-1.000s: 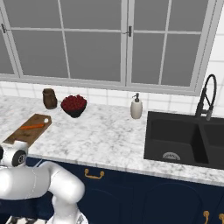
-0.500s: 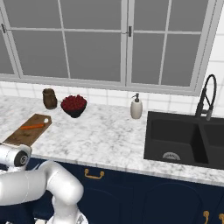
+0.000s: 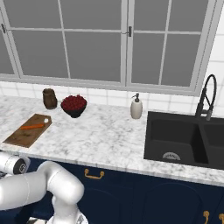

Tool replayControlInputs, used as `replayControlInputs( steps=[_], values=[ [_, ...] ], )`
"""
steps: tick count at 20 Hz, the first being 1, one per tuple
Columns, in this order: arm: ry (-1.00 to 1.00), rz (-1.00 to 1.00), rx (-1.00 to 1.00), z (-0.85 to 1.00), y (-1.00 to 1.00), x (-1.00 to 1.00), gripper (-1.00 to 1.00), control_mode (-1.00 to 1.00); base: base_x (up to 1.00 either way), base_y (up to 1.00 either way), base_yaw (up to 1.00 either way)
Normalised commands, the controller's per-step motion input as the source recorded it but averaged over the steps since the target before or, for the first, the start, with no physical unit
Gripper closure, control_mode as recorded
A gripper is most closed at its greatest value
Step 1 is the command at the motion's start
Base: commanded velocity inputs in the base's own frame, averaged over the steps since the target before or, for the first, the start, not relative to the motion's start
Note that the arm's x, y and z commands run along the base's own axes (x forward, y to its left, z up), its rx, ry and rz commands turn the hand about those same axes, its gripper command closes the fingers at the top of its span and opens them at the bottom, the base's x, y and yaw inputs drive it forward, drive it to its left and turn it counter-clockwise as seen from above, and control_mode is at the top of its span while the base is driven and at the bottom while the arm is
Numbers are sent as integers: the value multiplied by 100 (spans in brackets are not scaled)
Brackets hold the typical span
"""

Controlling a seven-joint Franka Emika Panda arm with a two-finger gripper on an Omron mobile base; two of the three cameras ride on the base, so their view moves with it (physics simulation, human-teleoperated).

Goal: Place the appropriate cutting tool for cutting the carrot skin on the cutting board.

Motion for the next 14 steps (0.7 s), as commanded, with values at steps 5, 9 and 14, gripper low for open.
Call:
replayControlInputs(
  steps=[5, 9, 14],
  values=[
    [18, 0, 1, 6, -29, -30, -100, -100, 0, 0, 0],
    [2, 1, 0, 51, 37, 56, -100, -100, 0, 0, 0],
    [-16, 6, 0, 30, 54, 45, -100, -100, 0, 0, 0]
  ],
)
